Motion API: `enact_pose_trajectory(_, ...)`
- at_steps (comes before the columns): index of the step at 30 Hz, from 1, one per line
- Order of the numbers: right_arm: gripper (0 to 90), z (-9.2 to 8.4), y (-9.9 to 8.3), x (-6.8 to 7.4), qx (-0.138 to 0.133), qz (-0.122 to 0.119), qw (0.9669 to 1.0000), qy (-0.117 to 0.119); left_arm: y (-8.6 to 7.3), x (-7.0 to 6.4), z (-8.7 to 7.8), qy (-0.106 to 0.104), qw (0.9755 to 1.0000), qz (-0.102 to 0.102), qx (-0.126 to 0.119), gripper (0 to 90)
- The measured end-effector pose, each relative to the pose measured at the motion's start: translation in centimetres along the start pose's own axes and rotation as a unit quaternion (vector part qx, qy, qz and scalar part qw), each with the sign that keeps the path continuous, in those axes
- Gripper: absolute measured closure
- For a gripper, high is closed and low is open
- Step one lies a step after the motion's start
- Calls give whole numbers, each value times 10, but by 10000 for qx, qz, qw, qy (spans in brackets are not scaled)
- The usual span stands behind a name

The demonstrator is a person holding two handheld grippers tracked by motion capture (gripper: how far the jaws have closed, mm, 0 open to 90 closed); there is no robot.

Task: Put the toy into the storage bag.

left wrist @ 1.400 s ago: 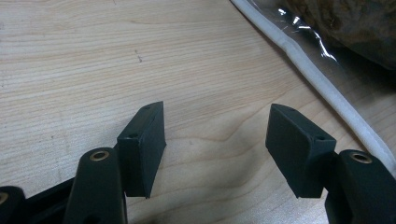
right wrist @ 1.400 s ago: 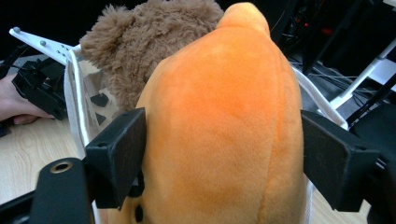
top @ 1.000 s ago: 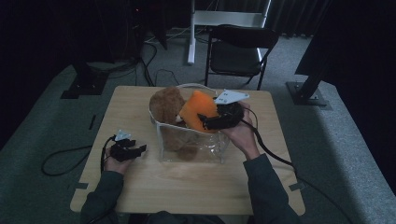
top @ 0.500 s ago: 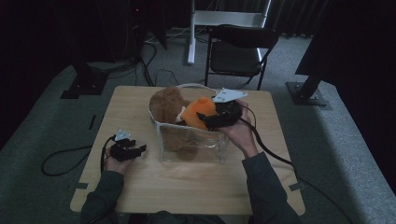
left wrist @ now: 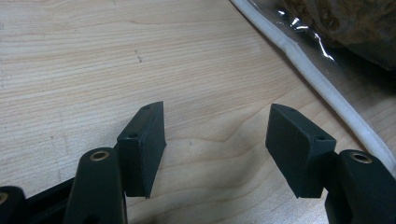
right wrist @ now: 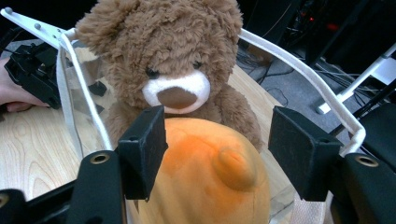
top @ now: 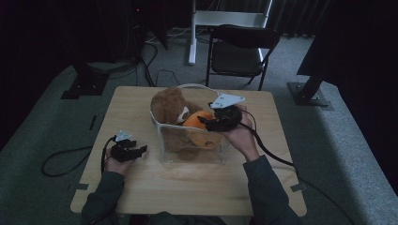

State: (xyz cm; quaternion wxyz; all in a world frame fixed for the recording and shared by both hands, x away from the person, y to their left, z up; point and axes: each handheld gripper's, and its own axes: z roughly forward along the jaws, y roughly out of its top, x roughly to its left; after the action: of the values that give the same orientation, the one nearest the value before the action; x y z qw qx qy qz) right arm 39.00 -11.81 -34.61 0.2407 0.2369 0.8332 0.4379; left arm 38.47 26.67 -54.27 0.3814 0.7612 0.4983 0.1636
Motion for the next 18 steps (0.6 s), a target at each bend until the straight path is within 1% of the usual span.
enact_pose_trajectory(4, 361, -6, -1, 1, -88, 23, 10000, -17, 0, 0, 0, 2, 10000, 0, 0, 383)
enact_pose_trajectory(18, 359, -24, -22, -14, -291, 406, 9984, -247, 0, 0, 0, 2, 10000, -2, -3, 383)
